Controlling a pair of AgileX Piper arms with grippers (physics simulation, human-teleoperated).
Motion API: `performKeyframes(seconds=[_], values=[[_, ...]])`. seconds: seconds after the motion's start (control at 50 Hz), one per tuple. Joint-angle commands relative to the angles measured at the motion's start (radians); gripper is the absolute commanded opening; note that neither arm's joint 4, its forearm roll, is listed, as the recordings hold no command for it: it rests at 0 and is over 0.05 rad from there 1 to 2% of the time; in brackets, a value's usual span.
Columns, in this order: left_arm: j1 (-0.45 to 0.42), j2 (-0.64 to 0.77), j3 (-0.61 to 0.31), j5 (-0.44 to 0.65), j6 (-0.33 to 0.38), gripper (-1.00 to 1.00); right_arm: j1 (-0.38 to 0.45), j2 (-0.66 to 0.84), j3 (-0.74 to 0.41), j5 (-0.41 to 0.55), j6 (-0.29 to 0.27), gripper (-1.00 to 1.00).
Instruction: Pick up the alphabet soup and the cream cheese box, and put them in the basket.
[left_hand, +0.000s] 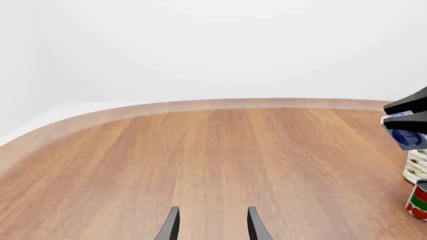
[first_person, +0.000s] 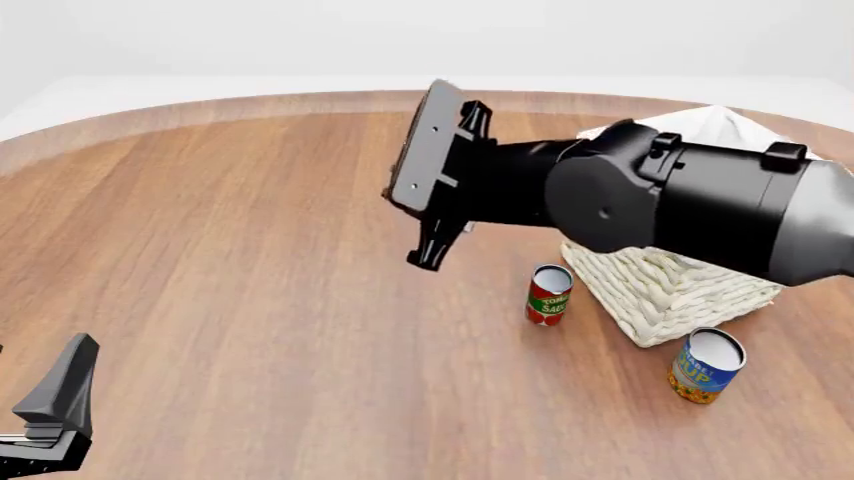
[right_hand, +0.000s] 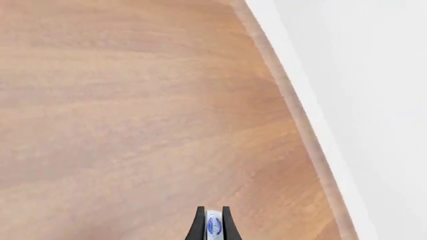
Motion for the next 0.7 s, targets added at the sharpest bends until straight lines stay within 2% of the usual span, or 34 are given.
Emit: performKeyframes(seconds=[0.02,0.06,0.34,0.54,0.58,0.62,0.7], values=[[0.000,0.000,0.000,0.000,0.000,1.00,0.029,-0.083,0.018,-0.037,0.112,-1.00],[0.000,0.000,0.000,0.000,0.000,1.00,0.029,-0.101,0.019,-0.048,0.134,-1.00],[0.000,0.000,0.000,0.000,0.000,1.00,0.021,-0.124,0.025,-0.073,0.177,-1.00],[0.000,0.000,0.000,0.000,0.000,1.00,0.038,-0.162,0.041,-0.094,0.251,-1.00],[0.000,0.000,0.000,0.000,0.000,1.00,0.048,-0.183,0.047,-0.100,0.281,-1.00],[0.000,0.000,0.000,0.000,0.000,1.00,0.048,-0.182,0.048,-0.099,0.277,-1.00],[0.000,0.000,0.000,0.000,0.000,1.00,0.059,-0.214,0.060,-0.107,0.315,-1.00]])
